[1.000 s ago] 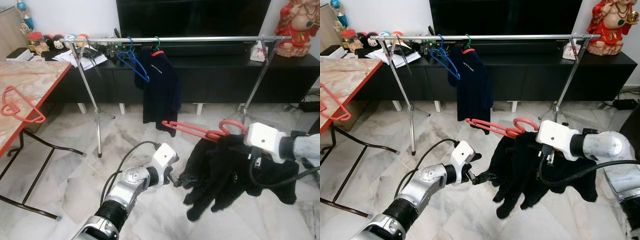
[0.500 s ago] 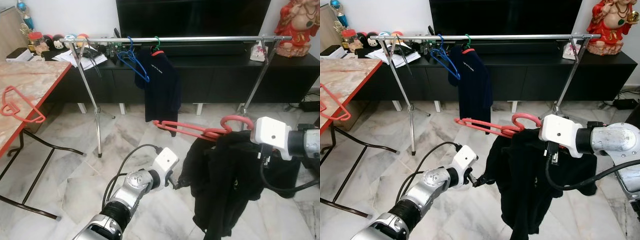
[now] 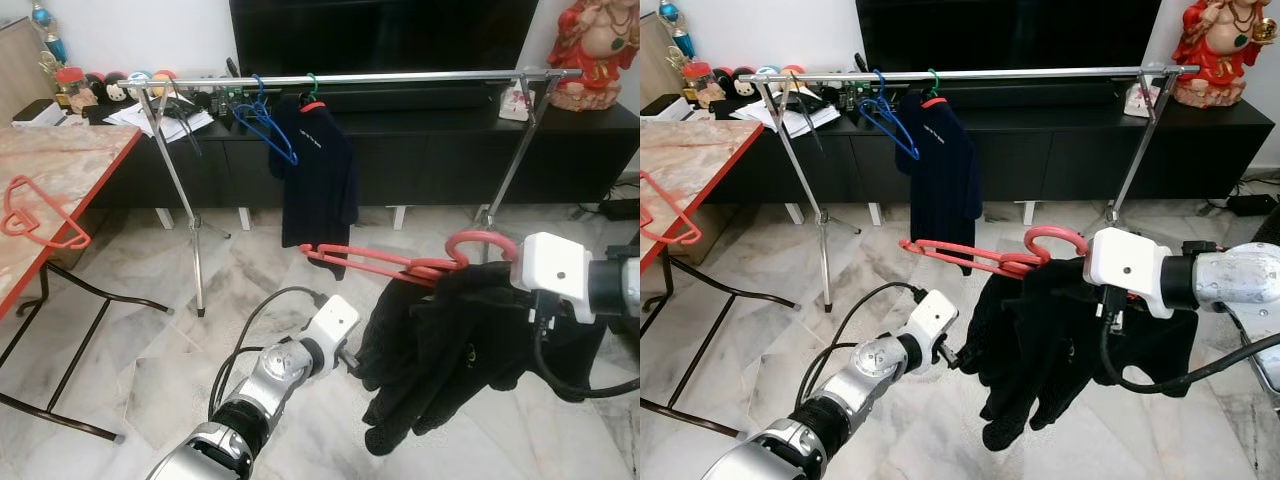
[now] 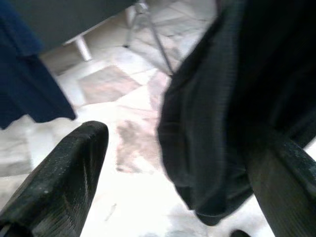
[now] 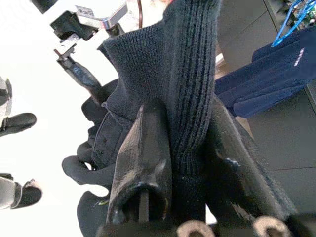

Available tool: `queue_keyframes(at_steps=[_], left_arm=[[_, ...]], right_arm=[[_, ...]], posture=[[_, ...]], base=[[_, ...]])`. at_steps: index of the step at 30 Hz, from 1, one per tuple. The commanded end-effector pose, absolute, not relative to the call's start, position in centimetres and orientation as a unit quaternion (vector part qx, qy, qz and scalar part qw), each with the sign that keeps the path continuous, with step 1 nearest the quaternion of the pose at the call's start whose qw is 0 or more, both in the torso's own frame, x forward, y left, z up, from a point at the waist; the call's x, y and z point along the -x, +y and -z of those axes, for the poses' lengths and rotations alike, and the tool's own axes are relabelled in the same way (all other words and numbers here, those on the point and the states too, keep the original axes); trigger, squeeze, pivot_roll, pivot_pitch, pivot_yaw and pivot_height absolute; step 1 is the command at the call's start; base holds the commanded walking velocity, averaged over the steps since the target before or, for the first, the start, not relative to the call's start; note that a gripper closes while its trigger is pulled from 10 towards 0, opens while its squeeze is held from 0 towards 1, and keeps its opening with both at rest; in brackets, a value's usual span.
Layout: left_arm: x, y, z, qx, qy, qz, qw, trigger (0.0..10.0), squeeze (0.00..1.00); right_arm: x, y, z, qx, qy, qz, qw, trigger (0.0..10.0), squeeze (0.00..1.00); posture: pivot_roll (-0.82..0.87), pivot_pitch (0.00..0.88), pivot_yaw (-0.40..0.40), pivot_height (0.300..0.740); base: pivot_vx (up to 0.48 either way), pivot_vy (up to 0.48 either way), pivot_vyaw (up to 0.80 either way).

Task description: Hang hanger

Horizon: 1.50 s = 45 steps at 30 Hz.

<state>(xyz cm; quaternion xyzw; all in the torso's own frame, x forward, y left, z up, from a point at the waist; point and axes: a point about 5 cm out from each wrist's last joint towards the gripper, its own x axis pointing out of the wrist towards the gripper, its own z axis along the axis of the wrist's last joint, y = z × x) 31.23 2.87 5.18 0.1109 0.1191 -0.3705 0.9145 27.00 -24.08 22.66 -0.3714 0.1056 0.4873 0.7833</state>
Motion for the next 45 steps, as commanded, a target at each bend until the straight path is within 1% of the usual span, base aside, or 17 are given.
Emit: queue_keyframes(at_steps=[1,4,7,12,20,21,22,24,36,45], left_arm=[[-31.9,3.4,-5.5,-0.125,0.111,0.345,0.924,10.0,0.0],[-31.8,3.5,-5.2,-0.116,0.119,0.345,0.924,10.0,0.0],[-31.3,2.9,-5.0,-0.094,0.127,0.378,0.912,10.0,0.0],[-30.8,2.0,-5.1,-0.078,0.124,0.41,0.9,10.0,0.0],[-30.7,1.4,-5.1,-0.077,0.125,0.42,0.896,10.0,0.0],[-30.7,1.4,-5.1,-0.077,0.126,0.419,0.896,5.0,0.0],[-30.7,1.4,-5.1,-0.077,0.126,0.419,0.896,5.0,0.0],[-30.7,1.5,-5.0,-0.077,0.126,0.419,0.896,0.0,0.0],[-30.6,1.0,-5.2,-0.068,0.125,0.431,0.891,0.0,0.0],[-30.0,0.6,-4.6,-0.065,0.14,0.443,0.883,0.0,0.0]], right_arm=[[-26.6,-24.0,-24.2,0.384,0.08,-0.486,0.781,0.0,0.0],[-26.6,-23.9,-24.2,0.383,0.08,-0.486,0.782,0.0,0.0],[-26.5,-23.7,-24.3,0.382,0.078,-0.488,0.781,0.0,0.0],[-26.5,-23.8,-24.4,0.38,0.077,-0.486,0.783,0.0,0.0],[-26.5,-23.8,-24.6,0.38,0.077,-0.483,0.785,0.0,0.0],[-26.5,-23.8,-24.6,0.38,0.077,-0.483,0.785,0.0,0.0],[-26.5,-23.8,-24.7,0.38,0.077,-0.483,0.785,0.0,0.0],[-26.6,-23.9,-24.8,0.38,0.076,-0.481,0.786,0.0,0.0],[-26.9,-24.1,-24.5,0.371,0.077,-0.474,0.794,0.0,0.0],[-26.7,-23.9,-24.7,0.371,0.073,-0.479,0.792,0.0,0.0]], posture=[[-0.23,0.0,0.058,0.74],[-0.23,0.0,0.061,0.74],[-0.24,0.0,0.061,0.74],[-0.24,0.0,0.061,0.74],[-0.24,0.0,0.06,0.74],[-0.24,0.0,0.06,0.74],[-0.25,0.0,0.06,0.74],[-0.25,0.0,0.061,0.74],[-0.25,0.0,0.061,0.74],[-0.25,0.0,0.062,0.74]], base=[[0.0,0.0,0.0],[0.0,0.0,0.0],[0.0,0.0,0.0],[0.0,0.0,0.0],[0.0,0.0,0.0],[0.0,0.0,0.0],[0.0,0.0,0.0],[0.0,0.0,0.0],[0.0,0.0,0.0],[0.0,0.0,0.0]])
